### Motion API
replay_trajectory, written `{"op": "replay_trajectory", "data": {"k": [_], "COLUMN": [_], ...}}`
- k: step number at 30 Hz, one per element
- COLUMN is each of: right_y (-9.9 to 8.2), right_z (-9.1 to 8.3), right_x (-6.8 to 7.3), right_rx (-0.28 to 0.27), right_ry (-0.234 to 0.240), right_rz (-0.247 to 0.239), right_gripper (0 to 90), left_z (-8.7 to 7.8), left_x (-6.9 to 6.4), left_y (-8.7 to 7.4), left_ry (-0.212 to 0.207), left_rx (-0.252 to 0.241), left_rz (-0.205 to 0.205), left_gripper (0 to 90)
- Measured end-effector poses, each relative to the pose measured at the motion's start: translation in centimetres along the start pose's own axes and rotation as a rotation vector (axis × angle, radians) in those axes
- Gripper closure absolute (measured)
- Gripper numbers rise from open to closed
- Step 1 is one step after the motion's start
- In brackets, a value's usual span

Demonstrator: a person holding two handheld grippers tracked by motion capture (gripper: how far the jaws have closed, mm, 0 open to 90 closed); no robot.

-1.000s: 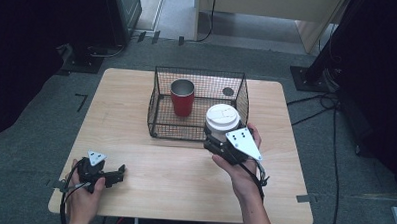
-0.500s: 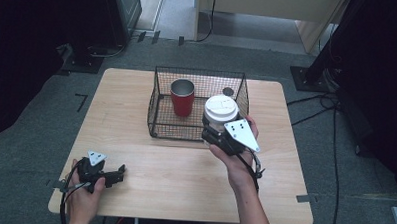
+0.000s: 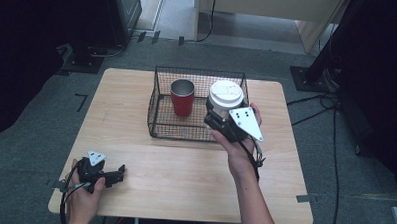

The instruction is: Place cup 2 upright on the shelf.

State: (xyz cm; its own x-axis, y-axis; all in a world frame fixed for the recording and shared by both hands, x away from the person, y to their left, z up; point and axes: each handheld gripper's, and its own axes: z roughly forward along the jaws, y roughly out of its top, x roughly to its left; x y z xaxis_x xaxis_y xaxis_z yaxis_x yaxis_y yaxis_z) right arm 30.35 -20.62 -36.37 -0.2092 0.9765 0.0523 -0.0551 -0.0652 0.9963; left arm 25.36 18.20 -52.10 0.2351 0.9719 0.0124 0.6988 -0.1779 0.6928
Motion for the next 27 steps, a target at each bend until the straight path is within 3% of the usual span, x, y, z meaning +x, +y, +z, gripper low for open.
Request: {"op": "replay_trajectory", "data": {"k": [10, 17, 27], "right_y": [-0.2, -1.1, -3.3], "right_z": [2.7, 4.5, 7.2], "right_x": [-0.6, -0.8, -1.4], "right_rx": [0.016, 0.034, 0.006], "right_ry": [-0.03, -0.044, -0.087], "right_rz": [0.004, -0.006, 0.0], "right_gripper": [16.2, 16.2, 16.1], "left_z": [0.0, 0.0, 0.0], "left_x": [0.0, 0.0, 0.0], "left_y": [0.0, 0.0, 0.0], "left_ry": [0.0, 0.0, 0.0], "left_rx": [0.0, 0.001, 0.001], "left_rz": [0.0, 0.001, 0.001], "left_gripper": [0.0, 0.0, 0.0]}}
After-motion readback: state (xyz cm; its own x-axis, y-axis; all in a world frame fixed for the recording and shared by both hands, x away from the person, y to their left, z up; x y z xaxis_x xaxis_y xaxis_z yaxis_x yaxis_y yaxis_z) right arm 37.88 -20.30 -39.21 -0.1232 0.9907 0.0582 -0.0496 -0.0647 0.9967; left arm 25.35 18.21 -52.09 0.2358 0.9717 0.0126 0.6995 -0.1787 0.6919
